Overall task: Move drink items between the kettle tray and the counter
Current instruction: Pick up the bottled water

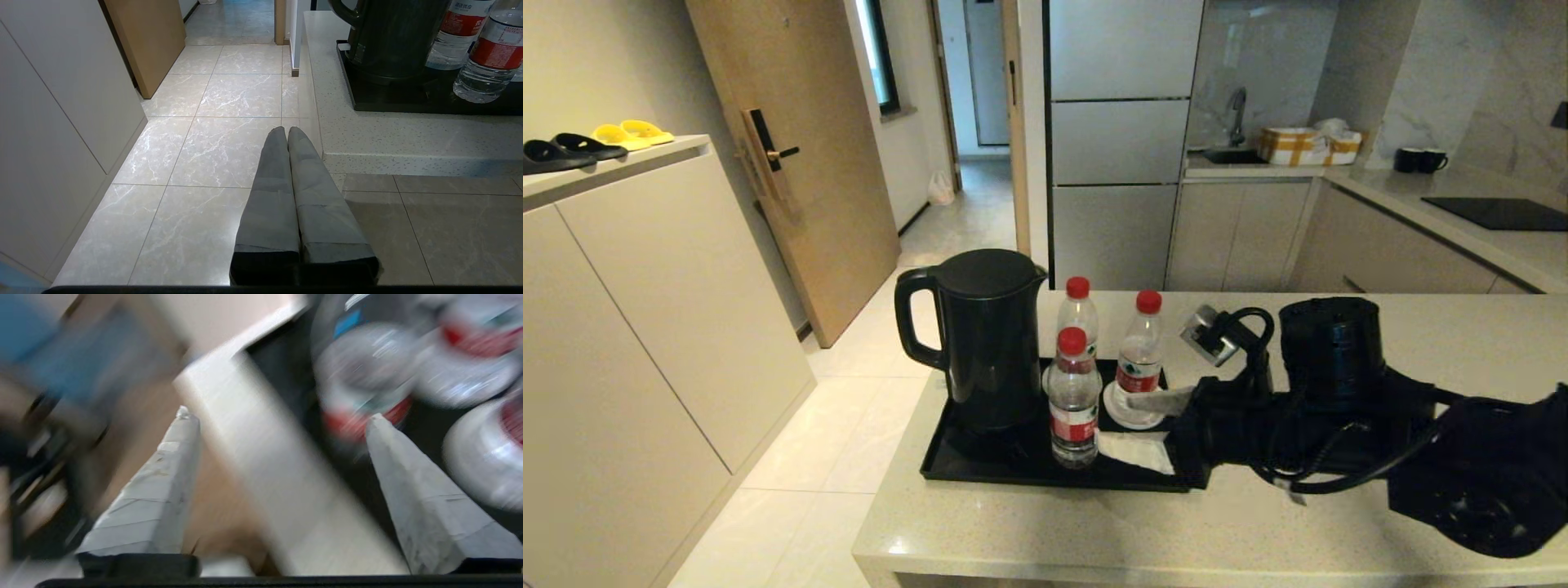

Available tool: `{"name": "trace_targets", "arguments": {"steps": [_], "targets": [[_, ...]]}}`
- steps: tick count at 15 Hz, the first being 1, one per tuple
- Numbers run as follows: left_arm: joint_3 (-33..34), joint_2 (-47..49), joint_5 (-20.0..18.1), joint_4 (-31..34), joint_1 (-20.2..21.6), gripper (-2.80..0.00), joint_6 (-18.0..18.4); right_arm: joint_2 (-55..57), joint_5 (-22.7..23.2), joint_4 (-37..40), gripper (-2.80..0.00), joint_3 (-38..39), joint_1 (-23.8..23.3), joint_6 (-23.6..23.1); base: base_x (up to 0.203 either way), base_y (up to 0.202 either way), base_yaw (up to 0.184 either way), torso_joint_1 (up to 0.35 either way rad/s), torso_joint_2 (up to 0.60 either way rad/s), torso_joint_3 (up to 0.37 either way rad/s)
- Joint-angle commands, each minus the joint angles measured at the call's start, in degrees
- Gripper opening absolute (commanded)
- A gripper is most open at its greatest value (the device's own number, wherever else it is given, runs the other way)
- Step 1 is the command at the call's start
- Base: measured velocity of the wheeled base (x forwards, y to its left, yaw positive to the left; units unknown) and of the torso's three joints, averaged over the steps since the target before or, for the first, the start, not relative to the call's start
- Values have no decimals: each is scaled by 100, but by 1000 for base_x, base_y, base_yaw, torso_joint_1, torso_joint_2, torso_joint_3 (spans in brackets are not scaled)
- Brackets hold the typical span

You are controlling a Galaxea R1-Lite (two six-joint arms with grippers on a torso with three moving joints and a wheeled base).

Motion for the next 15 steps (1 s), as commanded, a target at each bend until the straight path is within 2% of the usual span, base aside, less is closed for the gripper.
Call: {"name": "trace_targets", "arguments": {"steps": [1,2,3,7,10,15], "targets": [[0,6,1,3,1,-280,0,872,-630,-981,0,-244,31,167,0,0,0,0,0,0],[0,6,1,3,1,-280,0,987,-855,-1079,0,-390,45,202,0,0,0,0,0,0],[0,6,1,3,1,-280,0,1024,-886,-1077,0,-484,42,213,0,0,0,0,0,0],[0,6,1,3,1,-280,0,1284,-901,-1066,0,-665,59,215,0,0,0,0,0,0],[0,6,1,3,1,-280,0,1462,-927,-1093,0,-737,280,224,0,0,0,0,0,0],[0,6,1,3,1,-280,0,1741,-936,-1100,0,-944,389,223,0,0,0,0,0,0]]}}
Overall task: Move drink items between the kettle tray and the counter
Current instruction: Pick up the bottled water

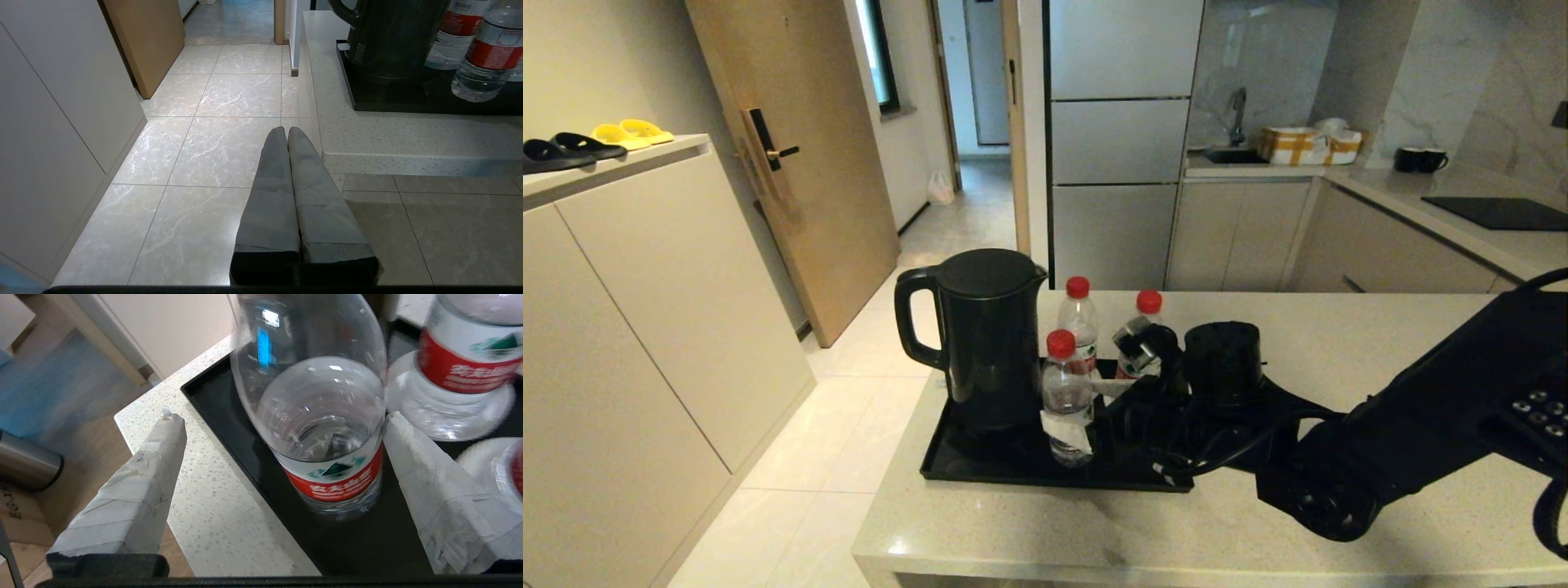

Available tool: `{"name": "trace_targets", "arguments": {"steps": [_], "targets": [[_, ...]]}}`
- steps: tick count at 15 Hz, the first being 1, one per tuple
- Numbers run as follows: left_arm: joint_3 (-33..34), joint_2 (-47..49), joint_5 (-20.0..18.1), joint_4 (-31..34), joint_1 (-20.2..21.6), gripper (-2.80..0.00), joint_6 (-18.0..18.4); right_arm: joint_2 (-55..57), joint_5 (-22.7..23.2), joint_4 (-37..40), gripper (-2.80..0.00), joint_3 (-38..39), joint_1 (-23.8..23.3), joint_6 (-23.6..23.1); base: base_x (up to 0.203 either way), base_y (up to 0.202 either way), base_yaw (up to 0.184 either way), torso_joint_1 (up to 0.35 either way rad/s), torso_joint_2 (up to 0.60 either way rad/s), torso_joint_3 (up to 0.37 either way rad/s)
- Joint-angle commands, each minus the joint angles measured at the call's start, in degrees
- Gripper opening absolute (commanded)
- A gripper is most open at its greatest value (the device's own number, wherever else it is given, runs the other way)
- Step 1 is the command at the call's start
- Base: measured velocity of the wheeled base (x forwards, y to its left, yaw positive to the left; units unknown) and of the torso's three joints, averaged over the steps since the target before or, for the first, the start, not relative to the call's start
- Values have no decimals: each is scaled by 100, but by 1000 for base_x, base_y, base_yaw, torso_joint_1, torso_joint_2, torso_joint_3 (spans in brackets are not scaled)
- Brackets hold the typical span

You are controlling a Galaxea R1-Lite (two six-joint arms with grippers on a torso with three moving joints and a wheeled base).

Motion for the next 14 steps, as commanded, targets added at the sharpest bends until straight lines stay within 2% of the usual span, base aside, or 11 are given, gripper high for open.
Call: {"name": "trace_targets", "arguments": {"steps": [1,4,8,9,14], "targets": [[0,6,2,1,1,-280,2,211,2,-40,0,-127,37,2,0,0,0,0,0,0],[0,6,2,1,1,-280,2,390,-228,-71,0,-240,29,-6,0,0,0,0,0,0],[0,6,2,1,1,-280,2,584,-268,-95,0,-278,29,-15,0,0,0,0,0,0],[0,6,2,1,1,-280,2,581,-285,-89,-280,-278,29,-13,0,0,0,0,0,0],[0,6,2,1,1,-280,2,453,-323,-50,-280,-269,29,11,0,0,0,0,0,0]]}}
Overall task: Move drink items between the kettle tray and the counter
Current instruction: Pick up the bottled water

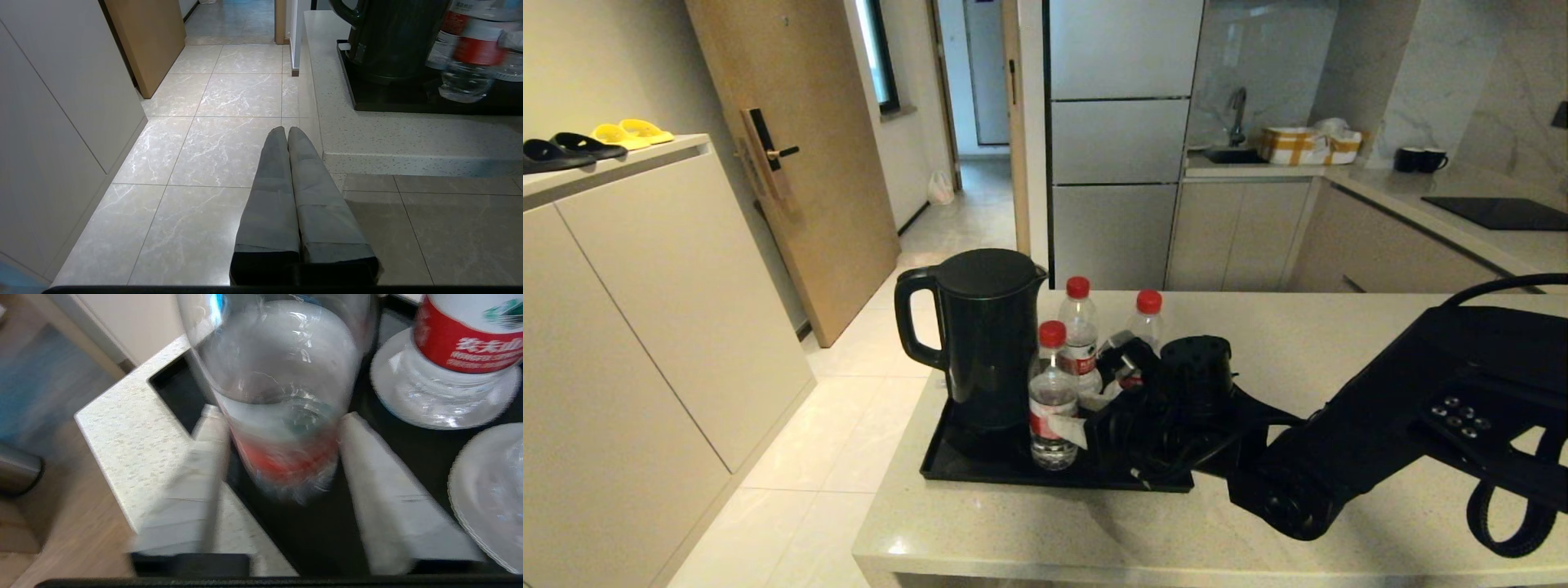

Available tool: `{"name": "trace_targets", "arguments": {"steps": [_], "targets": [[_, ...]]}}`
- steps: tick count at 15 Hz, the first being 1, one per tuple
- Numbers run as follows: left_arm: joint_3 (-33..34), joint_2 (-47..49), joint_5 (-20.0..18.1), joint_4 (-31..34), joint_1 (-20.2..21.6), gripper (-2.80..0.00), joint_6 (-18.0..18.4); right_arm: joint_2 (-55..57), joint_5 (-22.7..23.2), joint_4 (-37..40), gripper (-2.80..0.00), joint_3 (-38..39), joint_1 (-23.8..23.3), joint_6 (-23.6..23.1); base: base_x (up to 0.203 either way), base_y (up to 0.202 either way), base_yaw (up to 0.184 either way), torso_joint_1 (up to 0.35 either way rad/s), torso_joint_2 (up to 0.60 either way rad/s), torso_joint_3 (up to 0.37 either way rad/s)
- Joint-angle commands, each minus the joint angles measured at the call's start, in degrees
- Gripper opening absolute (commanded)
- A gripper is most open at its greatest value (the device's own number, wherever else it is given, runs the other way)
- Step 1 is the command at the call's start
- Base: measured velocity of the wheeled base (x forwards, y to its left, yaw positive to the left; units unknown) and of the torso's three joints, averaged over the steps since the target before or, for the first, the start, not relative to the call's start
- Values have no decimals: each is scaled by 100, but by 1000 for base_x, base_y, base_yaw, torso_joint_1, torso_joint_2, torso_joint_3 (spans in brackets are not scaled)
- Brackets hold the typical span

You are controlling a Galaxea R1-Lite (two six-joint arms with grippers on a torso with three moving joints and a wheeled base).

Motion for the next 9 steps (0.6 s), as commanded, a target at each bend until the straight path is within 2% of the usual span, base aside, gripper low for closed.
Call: {"name": "trace_targets", "arguments": {"steps": [1,5,9], "targets": [[0,6,1,1,-4,-280,0,-73,10,-10,-280,13,3,6,0,0,0,0,0,0],[0,6,1,1,-4,-280,0,-294,-28,11,-280,5,-5,120,0,0,0,0,0,0],[0,6,1,1,-4,-280,0,-828,-16,400,-280,4,-50,472,0,0,0,0,0,0]]}}
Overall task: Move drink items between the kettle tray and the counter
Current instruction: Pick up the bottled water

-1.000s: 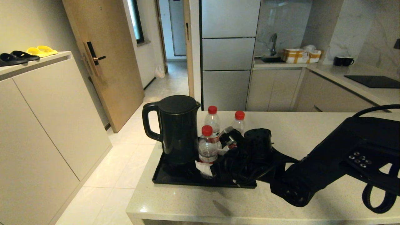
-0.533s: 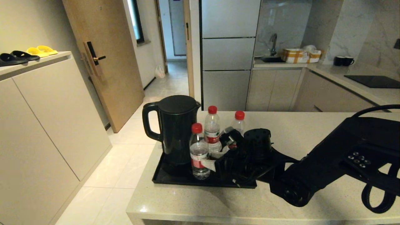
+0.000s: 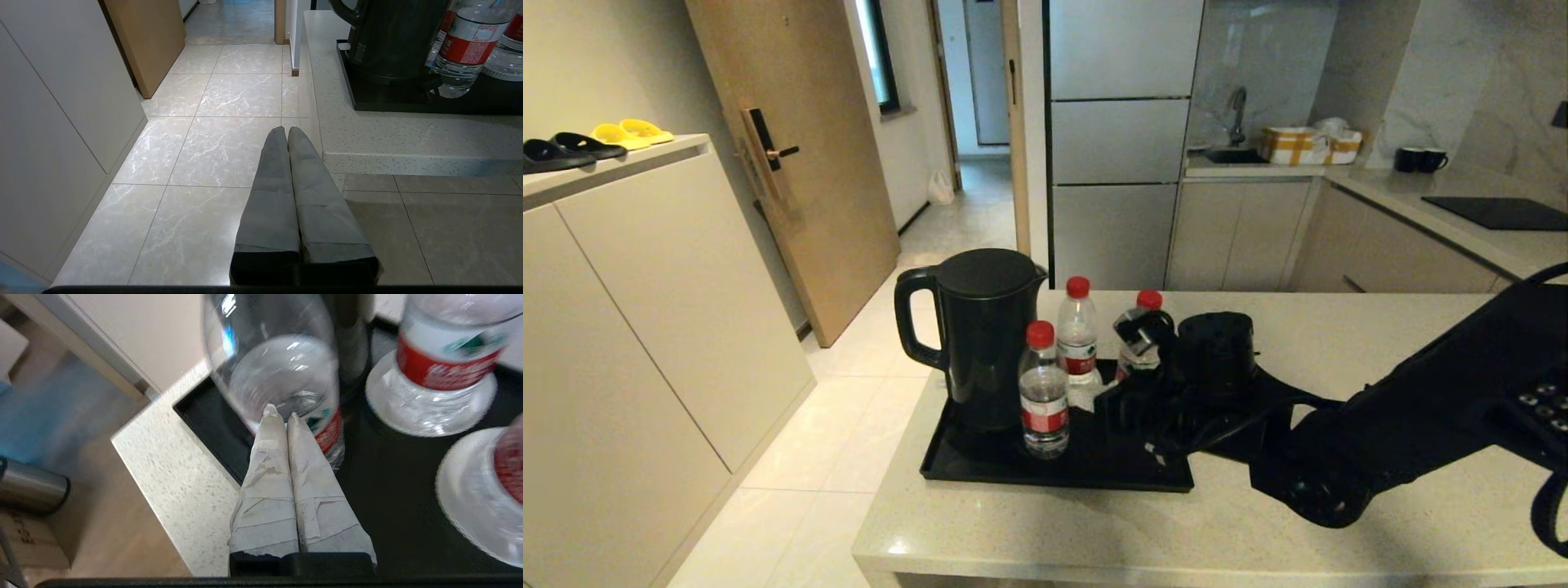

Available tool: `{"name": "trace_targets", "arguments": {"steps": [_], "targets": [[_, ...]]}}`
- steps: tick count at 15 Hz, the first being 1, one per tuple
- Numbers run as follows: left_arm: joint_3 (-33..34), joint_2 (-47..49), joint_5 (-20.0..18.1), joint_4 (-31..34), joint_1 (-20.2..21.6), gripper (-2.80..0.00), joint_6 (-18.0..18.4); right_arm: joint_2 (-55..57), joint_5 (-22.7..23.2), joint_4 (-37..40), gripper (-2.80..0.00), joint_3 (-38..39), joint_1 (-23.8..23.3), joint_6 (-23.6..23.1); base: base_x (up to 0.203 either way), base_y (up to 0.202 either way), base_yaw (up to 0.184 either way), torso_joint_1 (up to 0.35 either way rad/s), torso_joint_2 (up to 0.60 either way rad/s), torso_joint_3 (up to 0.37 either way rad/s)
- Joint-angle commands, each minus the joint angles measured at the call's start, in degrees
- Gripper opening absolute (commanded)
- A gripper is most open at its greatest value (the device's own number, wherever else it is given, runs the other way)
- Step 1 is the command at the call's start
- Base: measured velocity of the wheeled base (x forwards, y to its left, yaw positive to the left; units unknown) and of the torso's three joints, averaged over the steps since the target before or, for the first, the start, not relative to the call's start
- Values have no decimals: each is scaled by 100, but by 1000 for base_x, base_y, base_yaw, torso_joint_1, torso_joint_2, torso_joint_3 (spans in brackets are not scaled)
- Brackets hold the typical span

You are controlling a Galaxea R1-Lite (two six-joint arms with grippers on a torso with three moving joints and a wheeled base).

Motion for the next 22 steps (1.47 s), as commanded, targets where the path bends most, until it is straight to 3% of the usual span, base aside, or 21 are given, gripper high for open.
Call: {"name": "trace_targets", "arguments": {"steps": [1,6,7,17,22], "targets": [[0,6,1,1,-1,-280,2,-219,14,-3,-280,2,-6,20,0,0,0,0,0,0],[0,6,1,1,-1,-280,2,-133,-7,342,-280,-92,61,6,0,0,0,0,0,0],[0,6,1,1,-1,-280,2,-55,-35,328,0,-82,106,-40,0,0,0,0,0,0],[0,6,1,1,-1,-280,2,51,-139,182,0,-197,117,-42,0,0,0,0,0,0],[0,6,1,1,-1,-280,2,462,-136,125,0,-718,126,-56,0,0,0,0,0,0]]}}
